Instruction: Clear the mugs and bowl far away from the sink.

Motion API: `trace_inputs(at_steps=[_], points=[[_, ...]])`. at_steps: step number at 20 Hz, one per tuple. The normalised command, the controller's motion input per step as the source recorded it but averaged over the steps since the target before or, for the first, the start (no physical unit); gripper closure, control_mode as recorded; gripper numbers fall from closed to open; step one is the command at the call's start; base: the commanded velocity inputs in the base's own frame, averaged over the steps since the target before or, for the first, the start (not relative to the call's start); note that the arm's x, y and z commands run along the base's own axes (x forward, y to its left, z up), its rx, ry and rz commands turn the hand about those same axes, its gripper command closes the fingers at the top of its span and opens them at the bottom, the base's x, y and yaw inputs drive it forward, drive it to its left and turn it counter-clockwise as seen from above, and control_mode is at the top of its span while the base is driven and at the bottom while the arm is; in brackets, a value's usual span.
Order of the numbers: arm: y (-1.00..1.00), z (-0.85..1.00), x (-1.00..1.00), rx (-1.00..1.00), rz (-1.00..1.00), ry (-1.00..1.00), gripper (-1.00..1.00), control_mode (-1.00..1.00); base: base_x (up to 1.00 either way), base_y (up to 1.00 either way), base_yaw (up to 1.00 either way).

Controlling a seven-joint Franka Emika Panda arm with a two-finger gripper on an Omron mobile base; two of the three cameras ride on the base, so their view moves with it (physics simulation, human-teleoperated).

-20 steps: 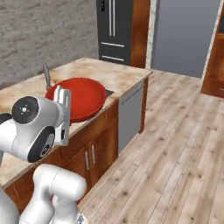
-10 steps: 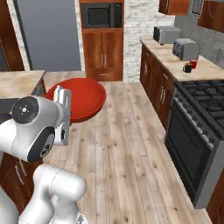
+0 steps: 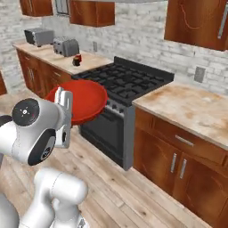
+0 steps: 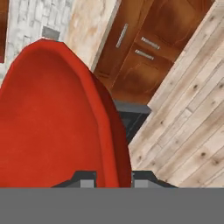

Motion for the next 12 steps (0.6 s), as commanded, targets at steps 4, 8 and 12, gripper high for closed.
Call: trace_inputs(at_steps=[4, 8, 12], points=[[0.0, 0.0, 0.0, 0.0, 0.0, 0.0, 1.0, 1.0, 0.13, 0.15, -0.97], [0.0, 0.0, 0.0, 0.0, 0.0, 0.0, 1.0, 1.0, 0.88, 0.83, -0.7], [0.0, 0.0, 0.0, 0.0, 0.0, 0.0, 1.0, 1.0, 1.0, 0.78, -0.45]])
